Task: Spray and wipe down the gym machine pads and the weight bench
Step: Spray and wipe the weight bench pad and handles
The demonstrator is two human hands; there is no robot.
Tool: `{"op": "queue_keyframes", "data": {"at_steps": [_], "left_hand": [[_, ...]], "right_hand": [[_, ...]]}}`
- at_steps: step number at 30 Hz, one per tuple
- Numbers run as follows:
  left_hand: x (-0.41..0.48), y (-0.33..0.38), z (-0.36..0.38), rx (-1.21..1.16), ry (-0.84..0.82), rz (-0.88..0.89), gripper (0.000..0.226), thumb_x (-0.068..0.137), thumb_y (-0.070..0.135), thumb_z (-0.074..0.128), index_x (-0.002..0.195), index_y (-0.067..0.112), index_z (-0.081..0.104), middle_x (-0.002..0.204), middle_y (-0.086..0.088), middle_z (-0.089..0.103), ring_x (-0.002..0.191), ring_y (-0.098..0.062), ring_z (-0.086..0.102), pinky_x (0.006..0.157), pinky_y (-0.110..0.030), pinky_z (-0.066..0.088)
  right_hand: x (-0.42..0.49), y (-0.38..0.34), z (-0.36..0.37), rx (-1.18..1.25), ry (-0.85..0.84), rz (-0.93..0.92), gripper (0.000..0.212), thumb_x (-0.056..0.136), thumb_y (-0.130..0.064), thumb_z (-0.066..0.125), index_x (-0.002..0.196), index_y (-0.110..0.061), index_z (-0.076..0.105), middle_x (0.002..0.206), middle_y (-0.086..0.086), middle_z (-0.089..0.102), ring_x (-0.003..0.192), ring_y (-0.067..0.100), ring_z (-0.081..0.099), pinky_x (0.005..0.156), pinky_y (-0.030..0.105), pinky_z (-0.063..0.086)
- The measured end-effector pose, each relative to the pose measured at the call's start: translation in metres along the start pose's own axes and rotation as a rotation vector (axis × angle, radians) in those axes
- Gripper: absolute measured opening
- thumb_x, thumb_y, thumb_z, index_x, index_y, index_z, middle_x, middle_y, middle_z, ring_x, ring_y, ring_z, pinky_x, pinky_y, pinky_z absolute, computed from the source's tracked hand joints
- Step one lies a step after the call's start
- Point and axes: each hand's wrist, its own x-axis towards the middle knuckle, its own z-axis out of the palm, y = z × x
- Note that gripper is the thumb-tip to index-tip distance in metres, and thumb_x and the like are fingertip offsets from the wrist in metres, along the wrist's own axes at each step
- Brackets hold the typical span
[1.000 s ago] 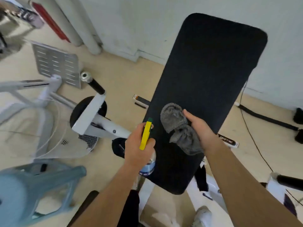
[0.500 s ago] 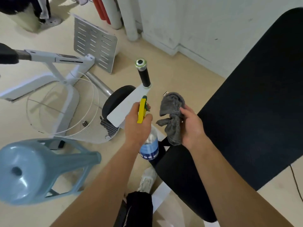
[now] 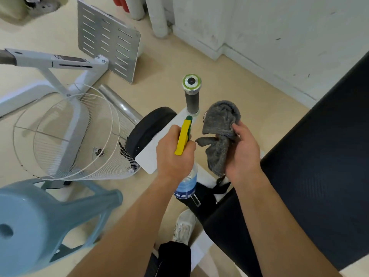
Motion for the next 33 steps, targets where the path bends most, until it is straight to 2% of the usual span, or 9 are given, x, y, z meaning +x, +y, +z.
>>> {"op": "queue_keyframes", "data": {"at_steps": [3,7,10,12,15,18,23,28,33], "left_hand": [[0.002,-0.008,-0.007,-0.007,-0.014,-0.007,0.011,0.074,0.031,0.055,0.082,0.022,0.055,0.071,0.000,0.064,0.064,-0.031,0.062,0.058,-0.054,0.053],[0.003,-0.007,-0.024,-0.057,-0.019,0.035,0.019,0.072,0.016,0.057,0.087,0.027,0.060,0.072,0.004,0.064,0.063,-0.025,0.061,0.058,-0.054,0.053],[0.005,0.000,-0.037,-0.078,0.001,0.061,0.020,0.070,0.008,0.057,0.088,0.013,0.060,0.064,-0.002,0.055,0.054,-0.024,0.050,0.053,-0.050,0.048],[0.009,0.002,-0.045,-0.110,-0.005,0.059,0.027,0.070,0.005,0.056,0.094,0.014,0.065,0.074,0.001,0.064,0.059,-0.025,0.056,0.056,-0.051,0.052],[0.016,0.001,-0.052,-0.121,-0.011,0.046,0.031,0.071,0.008,0.056,0.097,0.020,0.066,0.078,-0.001,0.067,0.062,-0.032,0.057,0.056,-0.054,0.053],[0.023,0.002,-0.052,-0.138,-0.009,0.037,0.035,0.070,0.008,0.055,0.098,0.027,0.066,0.083,-0.001,0.070,0.069,-0.036,0.060,0.056,-0.054,0.054],[0.028,0.008,-0.049,-0.127,-0.013,0.025,0.032,0.071,0.008,0.055,0.098,0.020,0.066,0.081,-0.015,0.066,0.067,-0.038,0.057,0.056,-0.054,0.053],[0.032,0.021,-0.053,-0.130,-0.032,0.008,0.028,0.072,0.009,0.054,0.096,0.019,0.066,0.076,-0.015,0.062,0.064,-0.037,0.053,0.058,-0.056,0.053],[0.039,0.022,-0.057,-0.159,-0.032,0.000,0.034,0.073,0.005,0.055,0.098,0.023,0.067,0.084,-0.001,0.070,0.067,-0.035,0.059,0.062,-0.056,0.055]], "right_hand": [[0.001,-0.003,0.021,0.009,-0.021,-0.105,0.041,0.098,-0.010,0.048,0.136,-0.023,0.057,0.127,0.022,0.063,0.095,0.034,0.065,0.068,0.042,0.054],[0.008,-0.001,0.057,-0.049,-0.165,-0.283,0.081,0.090,0.009,0.048,0.154,-0.036,0.028,0.134,0.020,0.057,0.110,0.026,0.067,0.081,0.038,0.057],[0.018,0.020,0.076,-0.592,-0.101,-0.561,0.091,0.090,0.003,0.057,0.158,-0.033,0.010,0.139,0.004,0.041,0.114,-0.010,0.053,0.093,0.008,0.045],[0.031,0.041,0.077,-0.948,0.008,-0.777,0.083,0.095,-0.011,0.060,0.159,-0.025,0.009,0.140,0.007,0.035,0.106,-0.018,0.043,0.085,-0.006,0.032],[0.053,0.061,0.068,-1.193,0.145,-0.824,0.074,0.098,-0.036,0.056,0.158,-0.025,0.014,0.141,0.003,0.053,0.113,0.001,0.054,0.083,0.011,0.040],[0.071,0.071,0.063,-1.371,0.309,-0.761,0.072,0.100,-0.048,0.048,0.158,-0.021,0.014,0.108,0.003,0.071,0.084,0.026,0.069,0.063,0.028,0.040],[0.076,0.069,0.041,-1.621,0.315,-0.547,0.062,0.104,-0.042,0.036,0.158,-0.026,0.010,0.078,-0.004,0.055,0.075,0.028,0.067,0.058,0.032,0.039],[0.064,0.046,0.052,-1.392,0.155,-0.563,0.059,0.104,-0.033,0.043,0.157,-0.031,0.017,0.106,0.001,0.070,0.089,0.025,0.067,0.076,0.045,0.056],[0.039,0.051,0.069,-1.105,0.154,-0.775,0.061,0.102,-0.027,0.048,0.156,-0.029,0.019,0.089,-0.047,0.054,0.079,-0.011,0.059,0.073,0.022,0.053]]}}
